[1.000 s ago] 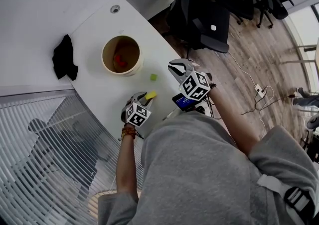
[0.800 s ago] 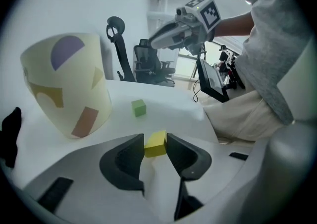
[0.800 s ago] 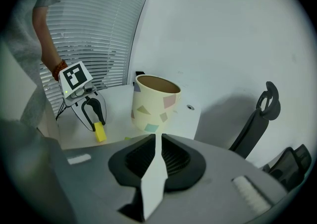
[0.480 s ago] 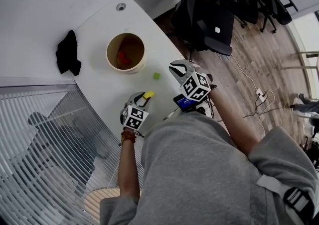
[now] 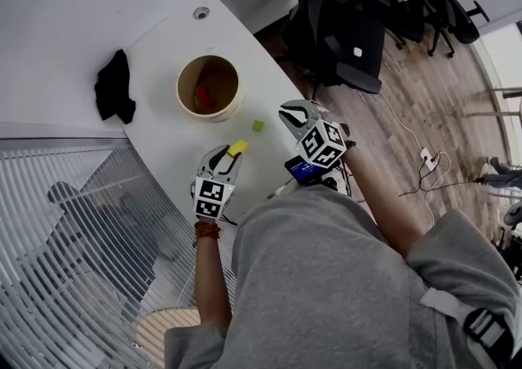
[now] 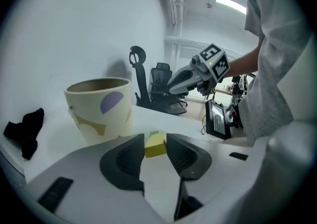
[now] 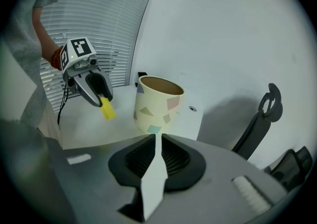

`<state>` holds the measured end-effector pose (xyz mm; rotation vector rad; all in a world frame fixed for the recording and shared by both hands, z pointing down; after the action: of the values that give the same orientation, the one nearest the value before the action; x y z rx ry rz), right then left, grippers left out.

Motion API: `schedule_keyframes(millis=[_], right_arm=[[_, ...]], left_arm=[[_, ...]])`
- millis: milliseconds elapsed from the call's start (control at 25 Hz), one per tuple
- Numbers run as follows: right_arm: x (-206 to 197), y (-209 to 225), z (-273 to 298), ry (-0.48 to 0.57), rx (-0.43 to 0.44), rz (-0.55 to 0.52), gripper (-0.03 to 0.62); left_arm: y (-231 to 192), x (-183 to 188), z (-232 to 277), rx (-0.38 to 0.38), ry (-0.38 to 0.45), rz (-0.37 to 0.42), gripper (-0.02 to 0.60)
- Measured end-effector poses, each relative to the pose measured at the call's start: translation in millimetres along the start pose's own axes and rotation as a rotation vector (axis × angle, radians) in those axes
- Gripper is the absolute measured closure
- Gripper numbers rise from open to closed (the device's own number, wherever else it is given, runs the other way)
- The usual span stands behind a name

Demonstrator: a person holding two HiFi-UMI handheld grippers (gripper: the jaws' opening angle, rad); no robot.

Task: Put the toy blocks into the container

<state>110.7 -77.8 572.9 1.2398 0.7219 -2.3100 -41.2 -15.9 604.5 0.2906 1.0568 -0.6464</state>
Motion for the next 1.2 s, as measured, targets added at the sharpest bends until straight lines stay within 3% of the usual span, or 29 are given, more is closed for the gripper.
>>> schedule_keyframes(millis=[320,560,800,1040,1200], right_arm=[[-1,-2,0,0.002,0.002,0.002,0.545],[0,0,0,0.002,-0.008,0.007,0.545],[1,0,0,0.006,-0.010,0.005,0.545],[2,-1,-2,0.009,-0.009,-0.003,0.545],[3,1,-5,0.008,-0.014,-0.001,0.545]], left_arm=[[-20,71,-18,0.058,0.154,0.036,0.439],[-31,124,-36,0.094,0.325,-0.004,0.440],[-62,144,-37,0.190,0.377,-0.028,0.440],[-99,158,-42,0.377,0.428,-0.036,0.439],[-111,162,-37,0.413,0.427,-0.037,0.439]])
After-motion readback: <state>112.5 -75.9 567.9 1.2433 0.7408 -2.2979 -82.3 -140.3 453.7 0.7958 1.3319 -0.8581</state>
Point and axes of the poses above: the fingertips, and each gripper's own axes: z forward along the fingers, y to its right, x out of its top, the point moved 1 cm from there along -z, backward along the fingers, and after that the axes turned 11 degrees about y, right-handed, at the moved point
